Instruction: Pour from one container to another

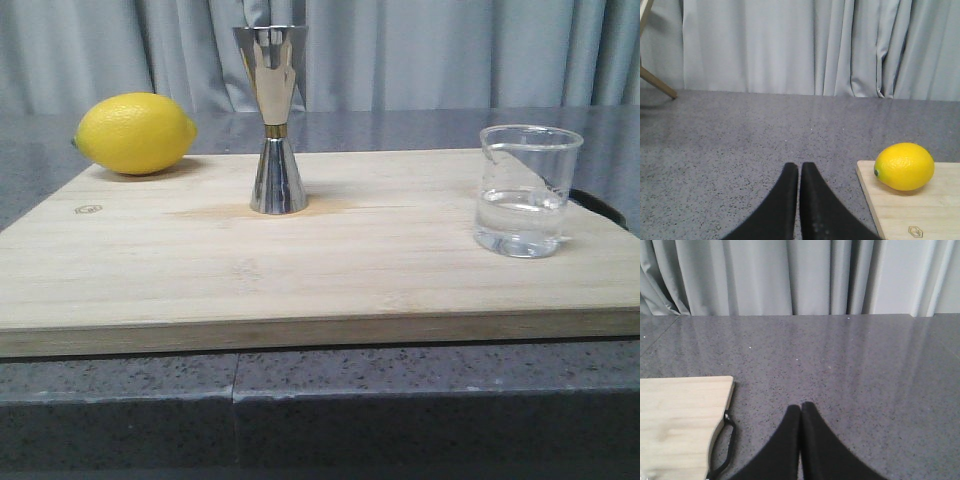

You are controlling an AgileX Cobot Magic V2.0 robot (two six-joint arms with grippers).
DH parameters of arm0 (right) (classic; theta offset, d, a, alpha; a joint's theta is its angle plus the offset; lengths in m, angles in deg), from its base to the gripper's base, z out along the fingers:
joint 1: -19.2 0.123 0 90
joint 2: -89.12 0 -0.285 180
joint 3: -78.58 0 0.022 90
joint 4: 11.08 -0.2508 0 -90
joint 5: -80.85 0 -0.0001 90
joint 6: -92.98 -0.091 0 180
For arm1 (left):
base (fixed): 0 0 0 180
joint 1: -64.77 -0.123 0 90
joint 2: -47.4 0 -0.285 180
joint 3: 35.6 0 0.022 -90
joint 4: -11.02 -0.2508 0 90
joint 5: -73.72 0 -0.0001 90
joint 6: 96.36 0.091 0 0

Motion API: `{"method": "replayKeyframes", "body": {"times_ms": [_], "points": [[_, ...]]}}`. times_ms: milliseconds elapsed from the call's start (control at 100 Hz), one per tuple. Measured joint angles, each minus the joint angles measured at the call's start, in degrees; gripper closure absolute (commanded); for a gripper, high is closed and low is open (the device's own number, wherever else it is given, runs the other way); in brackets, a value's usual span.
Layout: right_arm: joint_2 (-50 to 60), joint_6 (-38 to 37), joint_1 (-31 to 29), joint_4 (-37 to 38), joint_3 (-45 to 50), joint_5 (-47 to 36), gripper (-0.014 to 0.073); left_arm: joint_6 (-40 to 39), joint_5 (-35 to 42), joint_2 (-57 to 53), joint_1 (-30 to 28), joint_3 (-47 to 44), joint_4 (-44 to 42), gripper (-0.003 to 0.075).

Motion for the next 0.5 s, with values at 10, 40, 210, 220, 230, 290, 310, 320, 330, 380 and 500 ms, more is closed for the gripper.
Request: {"method": "replayKeyframes", "body": {"times_ms": [10, 40, 210, 220, 230, 290, 310, 320, 330, 380, 500], "points": [[-0.5, 0.0, 0.0, 0.0, -0.5, 0.0, 0.0665, 0.0, -0.1, 0.6, 0.0, 0.2, 0.0, 0.0739], [-1.6, 0.2, 0.0, 0.0, -1.4, 0.0, 0.0665, 0.0, -0.5, 1.8, 0.0, 1.2, 0.0, 0.0739], [-5.3, 0.4, 0.0, 0.0, -4.5, -0.3, 0.0665, 0.1, 0.3, 6.7, 0.0, 3.4, 0.0, 0.0739], [-5.4, 0.4, 0.0, 0.0, -4.6, -0.3, 0.0665, 0.1, 0.4, 6.9, 0.0, 3.5, 0.0, 0.0739], [-5.4, 0.4, 0.0, 0.0, -4.6, -0.3, 0.0665, 0.1, 0.5, 7.0, 0.0, 3.5, 0.0, 0.0739], [-5.6, 0.4, 0.0, 0.0, -4.7, -0.3, 0.0665, 0.1, 0.9, 7.7, 0.0, 3.6, 0.0, 0.0739], [-5.6, 0.4, 0.0, -0.2, -4.7, -0.3, 0.0665, 0.1, 1.1, 7.8, 0.0, 3.6, 0.0, 0.0739], [-5.6, 0.4, 0.0, -0.2, -4.7, -0.3, 0.0665, 0.1, 1.2, 8.0, 0.0, 3.6, 0.0, 0.0739], [-5.6, 0.4, 0.0, -0.4, -4.7, -0.3, 0.0665, 0.1, 1.2, 7.9, 0.0, 3.6, 0.0, 0.0739], [-5.6, 0.4, 0.0, -0.7, -4.7, -0.3, 0.0665, 0.2, 1.2, 8.2, 0.0, 3.6, 0.0, 0.0739], [-5.6, 0.4, 0.0, -1.0, -4.7, -0.1, 0.0665, 0.2, 1.3, 8.4, 0.0, 3.6, 0.0, 0.0739]]}}
